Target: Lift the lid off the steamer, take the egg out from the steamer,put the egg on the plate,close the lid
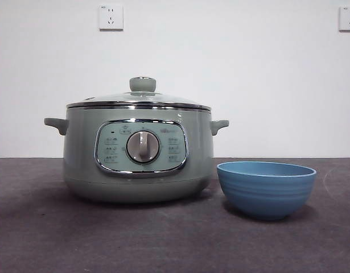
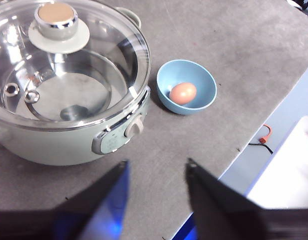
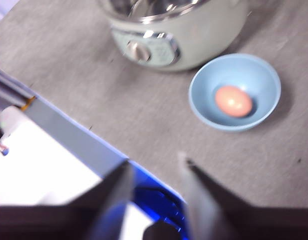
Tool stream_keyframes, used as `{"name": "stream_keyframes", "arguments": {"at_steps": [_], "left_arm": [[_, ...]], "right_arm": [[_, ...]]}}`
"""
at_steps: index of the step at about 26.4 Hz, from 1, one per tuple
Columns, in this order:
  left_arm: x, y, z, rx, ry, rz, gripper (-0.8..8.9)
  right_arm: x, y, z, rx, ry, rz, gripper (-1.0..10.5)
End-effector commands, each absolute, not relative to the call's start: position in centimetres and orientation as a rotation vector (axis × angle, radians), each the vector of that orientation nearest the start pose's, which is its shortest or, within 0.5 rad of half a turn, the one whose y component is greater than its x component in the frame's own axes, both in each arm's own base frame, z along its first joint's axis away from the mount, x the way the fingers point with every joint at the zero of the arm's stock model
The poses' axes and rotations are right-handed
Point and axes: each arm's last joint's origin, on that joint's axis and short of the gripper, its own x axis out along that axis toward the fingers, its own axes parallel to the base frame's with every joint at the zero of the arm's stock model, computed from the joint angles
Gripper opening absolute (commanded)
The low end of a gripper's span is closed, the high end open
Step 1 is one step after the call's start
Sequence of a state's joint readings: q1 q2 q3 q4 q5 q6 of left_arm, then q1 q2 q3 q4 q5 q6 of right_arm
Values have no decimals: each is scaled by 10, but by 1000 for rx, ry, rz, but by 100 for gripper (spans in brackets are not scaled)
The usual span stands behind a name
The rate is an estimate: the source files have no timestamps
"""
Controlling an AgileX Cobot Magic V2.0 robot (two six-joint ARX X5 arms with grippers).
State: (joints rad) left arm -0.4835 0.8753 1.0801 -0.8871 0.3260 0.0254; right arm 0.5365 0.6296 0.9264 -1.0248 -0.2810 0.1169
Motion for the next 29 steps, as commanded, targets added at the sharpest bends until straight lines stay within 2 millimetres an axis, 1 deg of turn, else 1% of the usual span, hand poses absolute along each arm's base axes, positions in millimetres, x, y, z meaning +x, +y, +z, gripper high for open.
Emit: {"name": "stream_keyframes", "arguments": {"at_steps": [1,18,23,25,27,29], "left_arm": [[130,-80,352,68,701,-798,-8],[131,-80,352,73,697,-801,-3],[133,-77,352,131,675,-714,-3],[133,-78,351,134,680,-712,-3],[131,-76,353,163,651,-704,-3],[134,-70,359,219,565,-650,-3]], "right_arm": [[77,56,323,15,789,739,-1],[78,56,323,13,788,737,1],[78,56,323,13,788,737,1],[78,56,323,13,788,737,1],[78,56,323,13,788,737,1],[78,56,323,13,788,737,1]]}}
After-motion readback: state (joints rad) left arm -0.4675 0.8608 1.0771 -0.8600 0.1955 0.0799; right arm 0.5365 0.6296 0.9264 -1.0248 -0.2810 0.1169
